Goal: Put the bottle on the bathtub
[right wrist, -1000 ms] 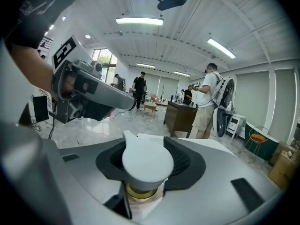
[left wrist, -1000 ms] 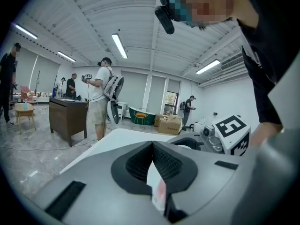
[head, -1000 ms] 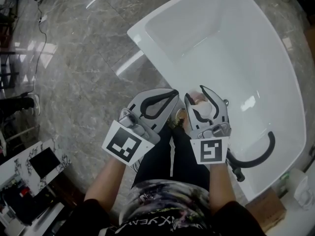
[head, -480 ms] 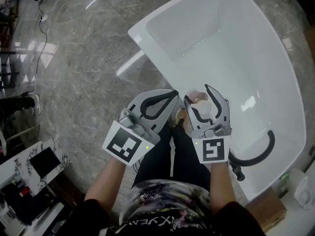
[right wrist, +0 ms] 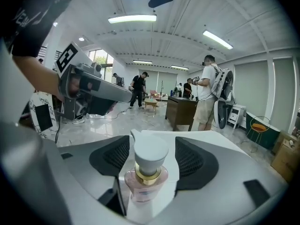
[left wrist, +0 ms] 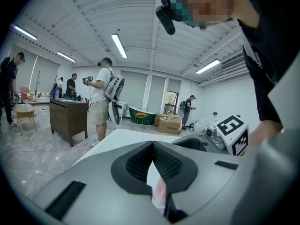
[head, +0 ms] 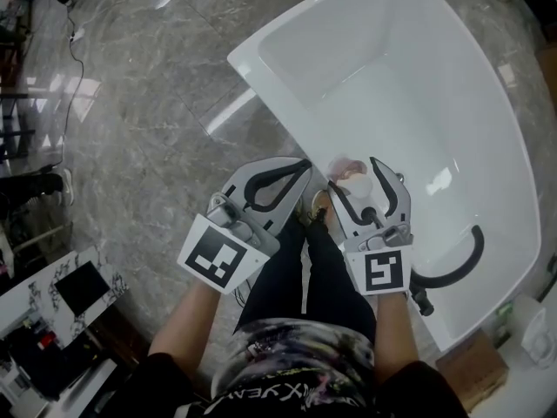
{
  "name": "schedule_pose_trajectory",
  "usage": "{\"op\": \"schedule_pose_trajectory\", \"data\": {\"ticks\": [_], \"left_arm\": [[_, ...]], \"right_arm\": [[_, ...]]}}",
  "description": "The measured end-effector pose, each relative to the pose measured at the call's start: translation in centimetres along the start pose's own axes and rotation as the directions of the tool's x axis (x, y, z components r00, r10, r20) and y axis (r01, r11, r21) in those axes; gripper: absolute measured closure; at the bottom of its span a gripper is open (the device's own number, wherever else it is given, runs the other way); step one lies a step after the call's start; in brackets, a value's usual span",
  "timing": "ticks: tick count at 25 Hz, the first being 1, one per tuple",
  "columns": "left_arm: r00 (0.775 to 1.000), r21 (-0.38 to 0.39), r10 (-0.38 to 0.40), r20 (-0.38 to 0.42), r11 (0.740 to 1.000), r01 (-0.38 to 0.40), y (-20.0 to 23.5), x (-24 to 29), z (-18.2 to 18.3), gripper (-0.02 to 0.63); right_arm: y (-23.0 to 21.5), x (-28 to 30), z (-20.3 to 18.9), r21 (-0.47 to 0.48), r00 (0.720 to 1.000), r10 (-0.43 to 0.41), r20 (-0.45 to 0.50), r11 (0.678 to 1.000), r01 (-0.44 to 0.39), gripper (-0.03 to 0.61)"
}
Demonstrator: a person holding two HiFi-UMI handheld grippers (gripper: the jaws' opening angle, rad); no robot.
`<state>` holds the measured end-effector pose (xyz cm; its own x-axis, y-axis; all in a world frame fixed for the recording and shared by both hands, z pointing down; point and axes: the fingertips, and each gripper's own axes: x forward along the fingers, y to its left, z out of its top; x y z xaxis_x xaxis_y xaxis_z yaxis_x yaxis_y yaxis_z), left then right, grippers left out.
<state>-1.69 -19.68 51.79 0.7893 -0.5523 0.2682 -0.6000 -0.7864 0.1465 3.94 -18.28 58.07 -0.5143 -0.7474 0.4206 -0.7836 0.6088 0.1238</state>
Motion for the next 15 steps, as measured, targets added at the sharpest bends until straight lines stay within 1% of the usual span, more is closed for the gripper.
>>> {"op": "schedule_pose_trajectory", "data": {"ticks": [3, 10, 15], "left_arm": [[1.0, -0.001, -0.002, 0.001, 1.0, 0.002, 0.0, -0.2, 0.3, 0.6], [1.0, 0.003, -0.007, 0.005, 1.0, 0.007, -0.7, -1.1, 2.6, 0.6], [1.0, 0.02, -0.014, 0.009, 1.0, 0.014, -1.4, -1.8, 4.9, 0.6]], "right_arm": [[-0.2, -0.8, 0.2, 0.012, 1.0, -0.009, -0.002, 1.0, 0.009, 0.279], [0.2, -3.7, 1.7, -0.012, 0.999, 0.005, -0.039, 1.0, -0.006, 0.268], [0.6, -5.7, 4.4, -0.023, 1.0, 0.012, -0.023, 1.0, -0.013, 0.265]]}}
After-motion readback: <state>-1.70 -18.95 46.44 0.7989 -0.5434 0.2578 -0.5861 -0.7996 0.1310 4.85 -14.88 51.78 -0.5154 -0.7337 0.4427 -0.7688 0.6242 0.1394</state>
